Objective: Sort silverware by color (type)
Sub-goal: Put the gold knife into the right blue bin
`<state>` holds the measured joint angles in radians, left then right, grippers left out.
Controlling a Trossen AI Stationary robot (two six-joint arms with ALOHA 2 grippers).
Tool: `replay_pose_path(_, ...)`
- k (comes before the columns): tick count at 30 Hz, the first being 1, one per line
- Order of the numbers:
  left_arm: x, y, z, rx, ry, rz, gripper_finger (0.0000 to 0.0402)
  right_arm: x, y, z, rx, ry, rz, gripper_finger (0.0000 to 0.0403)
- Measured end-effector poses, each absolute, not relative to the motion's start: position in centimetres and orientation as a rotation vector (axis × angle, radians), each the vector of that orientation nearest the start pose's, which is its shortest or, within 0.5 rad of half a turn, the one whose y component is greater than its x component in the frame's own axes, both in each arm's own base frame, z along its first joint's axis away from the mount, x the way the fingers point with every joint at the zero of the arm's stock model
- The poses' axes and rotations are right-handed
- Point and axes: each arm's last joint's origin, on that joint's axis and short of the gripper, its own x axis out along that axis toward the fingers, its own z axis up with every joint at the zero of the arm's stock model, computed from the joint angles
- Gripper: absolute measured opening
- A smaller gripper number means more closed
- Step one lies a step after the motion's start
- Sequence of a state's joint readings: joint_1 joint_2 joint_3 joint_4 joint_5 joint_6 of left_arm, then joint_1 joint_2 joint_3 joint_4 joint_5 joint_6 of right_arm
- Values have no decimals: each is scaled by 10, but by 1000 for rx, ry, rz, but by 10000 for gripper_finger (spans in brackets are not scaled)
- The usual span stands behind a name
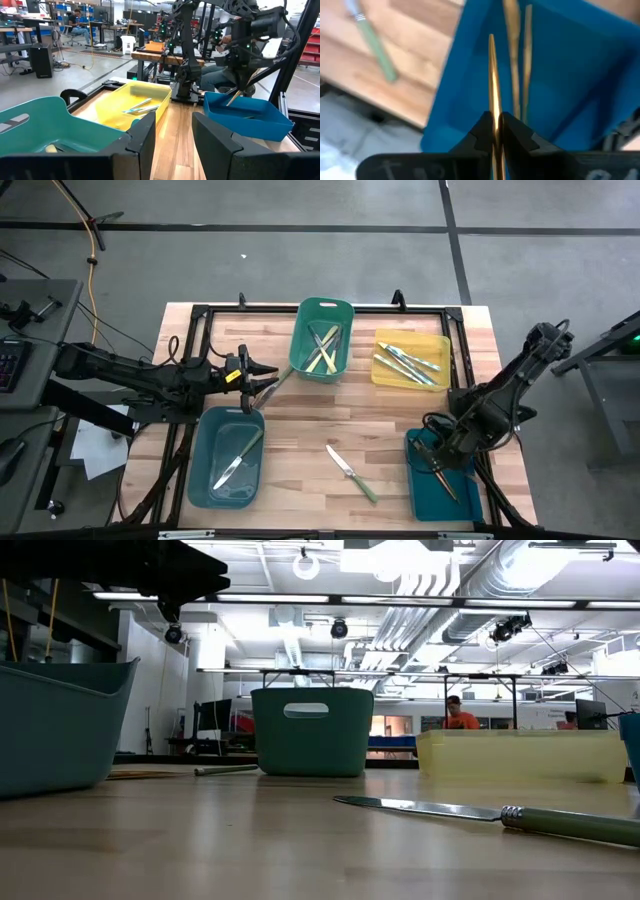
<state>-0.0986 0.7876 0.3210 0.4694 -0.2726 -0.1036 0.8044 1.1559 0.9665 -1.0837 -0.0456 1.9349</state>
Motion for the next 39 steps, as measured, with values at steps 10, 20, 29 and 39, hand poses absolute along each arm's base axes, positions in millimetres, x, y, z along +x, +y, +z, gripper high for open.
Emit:
replay_pose_path(10, 175, -9, 234, -104, -11, 174, 119, 147, 155, 240, 968, 1409, -716, 16)
replay_pose_path(20, 175, -9, 234, -103, -11, 174, 119, 160, 171, 210, 856, 1505, -766, 16)
replay_pose_path(29, 175, -9, 234, -103, -11, 174, 119, 166, 179, 195, 830, 1552, -797, 17)
replay_pose_path(39, 175, -9, 234, -103, -11, 174, 119, 171, 184, 182, 758, 1595, -765, 67)
